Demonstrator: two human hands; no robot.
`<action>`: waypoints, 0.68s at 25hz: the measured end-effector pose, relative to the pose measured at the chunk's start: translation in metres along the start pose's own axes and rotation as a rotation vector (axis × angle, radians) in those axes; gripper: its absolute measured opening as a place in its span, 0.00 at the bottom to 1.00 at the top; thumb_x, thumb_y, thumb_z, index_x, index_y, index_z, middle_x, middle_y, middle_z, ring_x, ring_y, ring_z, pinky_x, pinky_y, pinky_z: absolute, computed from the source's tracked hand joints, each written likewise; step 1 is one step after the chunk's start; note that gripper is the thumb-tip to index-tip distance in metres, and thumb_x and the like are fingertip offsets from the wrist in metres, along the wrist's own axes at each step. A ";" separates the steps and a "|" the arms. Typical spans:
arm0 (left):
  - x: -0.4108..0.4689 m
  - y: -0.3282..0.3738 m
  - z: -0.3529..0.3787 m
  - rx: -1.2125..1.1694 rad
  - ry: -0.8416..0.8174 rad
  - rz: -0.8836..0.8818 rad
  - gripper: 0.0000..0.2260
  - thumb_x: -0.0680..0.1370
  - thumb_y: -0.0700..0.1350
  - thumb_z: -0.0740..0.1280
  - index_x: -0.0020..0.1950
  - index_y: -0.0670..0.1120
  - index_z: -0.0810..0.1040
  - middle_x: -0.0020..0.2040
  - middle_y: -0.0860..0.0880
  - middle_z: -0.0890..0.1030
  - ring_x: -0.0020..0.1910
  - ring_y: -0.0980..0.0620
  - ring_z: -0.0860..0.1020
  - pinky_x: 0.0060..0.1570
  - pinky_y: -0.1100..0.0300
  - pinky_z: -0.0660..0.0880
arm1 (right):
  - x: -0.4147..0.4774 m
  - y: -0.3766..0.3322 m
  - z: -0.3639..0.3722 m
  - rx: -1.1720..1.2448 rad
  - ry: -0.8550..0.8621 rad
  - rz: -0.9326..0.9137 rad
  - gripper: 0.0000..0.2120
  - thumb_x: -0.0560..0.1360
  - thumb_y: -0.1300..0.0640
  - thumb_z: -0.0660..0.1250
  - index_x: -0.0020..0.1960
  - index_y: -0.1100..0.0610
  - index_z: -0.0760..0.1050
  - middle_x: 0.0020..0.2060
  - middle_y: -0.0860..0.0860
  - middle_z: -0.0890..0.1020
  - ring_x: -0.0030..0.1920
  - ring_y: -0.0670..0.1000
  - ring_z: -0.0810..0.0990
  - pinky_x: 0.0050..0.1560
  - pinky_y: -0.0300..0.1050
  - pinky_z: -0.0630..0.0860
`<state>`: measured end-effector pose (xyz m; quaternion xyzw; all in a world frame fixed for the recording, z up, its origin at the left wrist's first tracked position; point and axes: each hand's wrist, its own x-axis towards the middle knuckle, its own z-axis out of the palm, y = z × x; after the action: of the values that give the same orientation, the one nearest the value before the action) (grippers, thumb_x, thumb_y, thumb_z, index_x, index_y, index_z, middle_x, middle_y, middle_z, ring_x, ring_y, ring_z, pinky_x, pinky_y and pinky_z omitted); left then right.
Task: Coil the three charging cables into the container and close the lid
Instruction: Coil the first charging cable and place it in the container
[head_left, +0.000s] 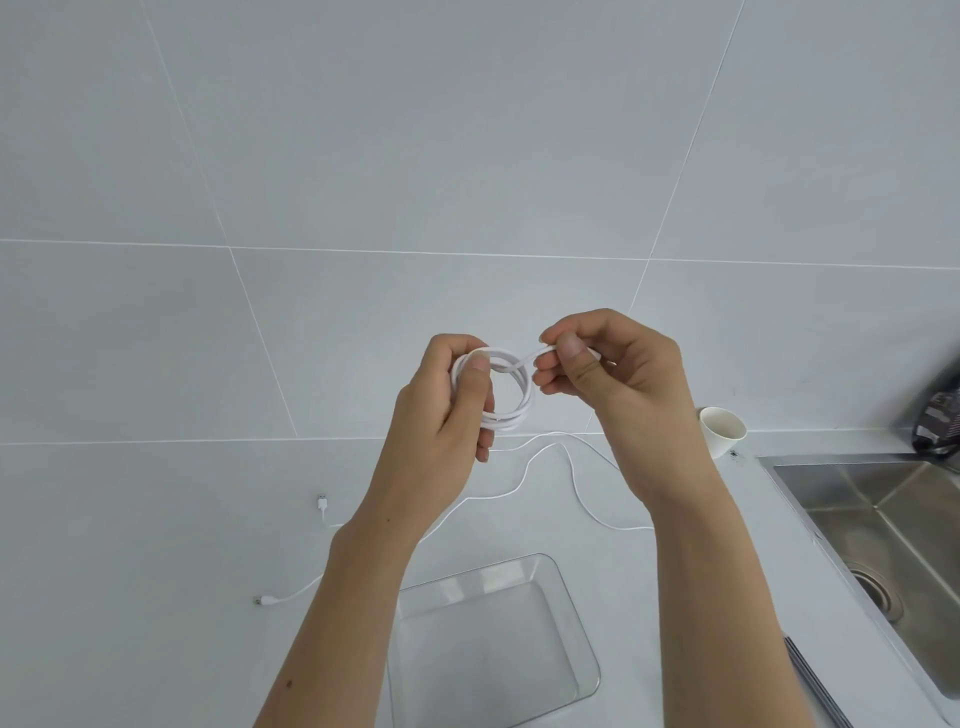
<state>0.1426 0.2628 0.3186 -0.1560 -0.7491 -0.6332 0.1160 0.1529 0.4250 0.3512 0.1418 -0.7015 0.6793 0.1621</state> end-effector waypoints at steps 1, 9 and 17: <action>0.000 -0.001 0.000 -0.008 -0.002 0.003 0.08 0.85 0.45 0.56 0.53 0.51 0.74 0.35 0.51 0.75 0.24 0.56 0.73 0.26 0.66 0.71 | -0.001 0.001 -0.001 -0.002 -0.007 0.002 0.09 0.81 0.67 0.63 0.48 0.59 0.80 0.35 0.49 0.84 0.38 0.49 0.83 0.44 0.39 0.80; 0.000 -0.007 -0.002 -0.115 0.026 -0.016 0.11 0.85 0.41 0.55 0.53 0.46 0.77 0.34 0.56 0.74 0.24 0.54 0.71 0.24 0.63 0.70 | -0.003 0.008 -0.006 -0.149 -0.040 -0.024 0.13 0.80 0.68 0.63 0.45 0.55 0.81 0.33 0.46 0.83 0.36 0.48 0.82 0.43 0.39 0.78; -0.004 -0.012 -0.002 -0.137 0.014 -0.015 0.12 0.85 0.41 0.56 0.53 0.48 0.79 0.33 0.56 0.73 0.23 0.55 0.71 0.23 0.64 0.69 | -0.008 0.013 -0.010 -0.078 0.004 -0.051 0.11 0.79 0.68 0.64 0.45 0.55 0.81 0.34 0.46 0.84 0.36 0.47 0.83 0.43 0.38 0.78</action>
<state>0.1421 0.2586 0.3065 -0.1534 -0.7042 -0.6851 0.1057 0.1552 0.4354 0.3357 0.1518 -0.7235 0.6472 0.1859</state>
